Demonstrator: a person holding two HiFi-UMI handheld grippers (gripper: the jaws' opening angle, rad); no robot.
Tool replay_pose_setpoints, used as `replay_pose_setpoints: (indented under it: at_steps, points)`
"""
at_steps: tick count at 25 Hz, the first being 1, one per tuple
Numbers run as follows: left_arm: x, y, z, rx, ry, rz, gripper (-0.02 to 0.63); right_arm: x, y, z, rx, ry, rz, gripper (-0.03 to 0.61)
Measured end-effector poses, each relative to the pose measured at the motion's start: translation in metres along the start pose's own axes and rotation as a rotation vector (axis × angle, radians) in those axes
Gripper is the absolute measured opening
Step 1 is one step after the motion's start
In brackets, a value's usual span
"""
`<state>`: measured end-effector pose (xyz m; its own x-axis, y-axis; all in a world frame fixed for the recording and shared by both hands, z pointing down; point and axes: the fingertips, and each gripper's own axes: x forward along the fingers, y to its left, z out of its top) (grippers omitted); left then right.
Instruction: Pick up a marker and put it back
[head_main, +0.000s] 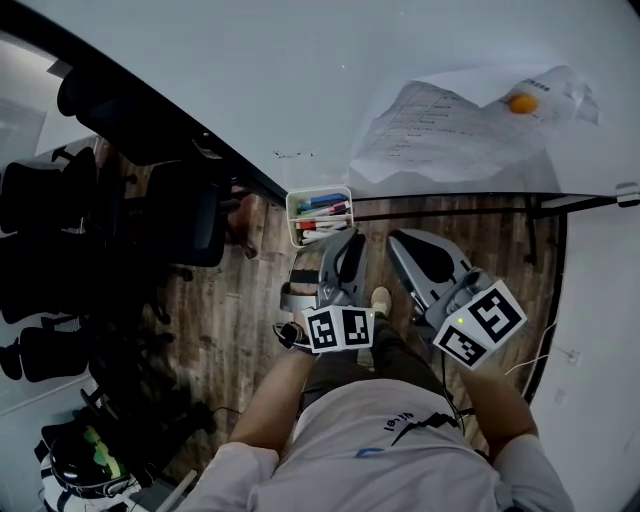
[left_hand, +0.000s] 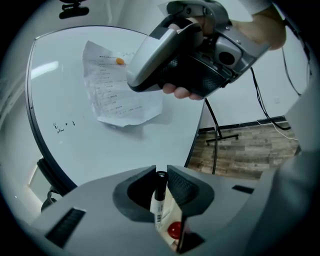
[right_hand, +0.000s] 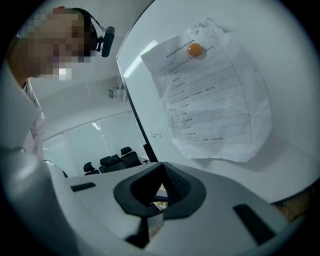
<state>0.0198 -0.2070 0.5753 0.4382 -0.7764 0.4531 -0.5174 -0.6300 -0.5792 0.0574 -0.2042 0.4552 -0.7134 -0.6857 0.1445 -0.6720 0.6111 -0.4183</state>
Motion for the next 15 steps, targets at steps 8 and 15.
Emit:
replay_pose_setpoints:
  at_steps: [8,15]
  points:
    - [-0.026,0.025,0.028,-0.031,-0.050,0.030,0.074,0.007,0.015,0.023,-0.038,-0.031,0.023,0.012]
    - [-0.055,0.058,0.053,-0.140,-0.108,0.049,0.074,0.013,0.032,0.051,-0.091,-0.069,0.045,0.012]
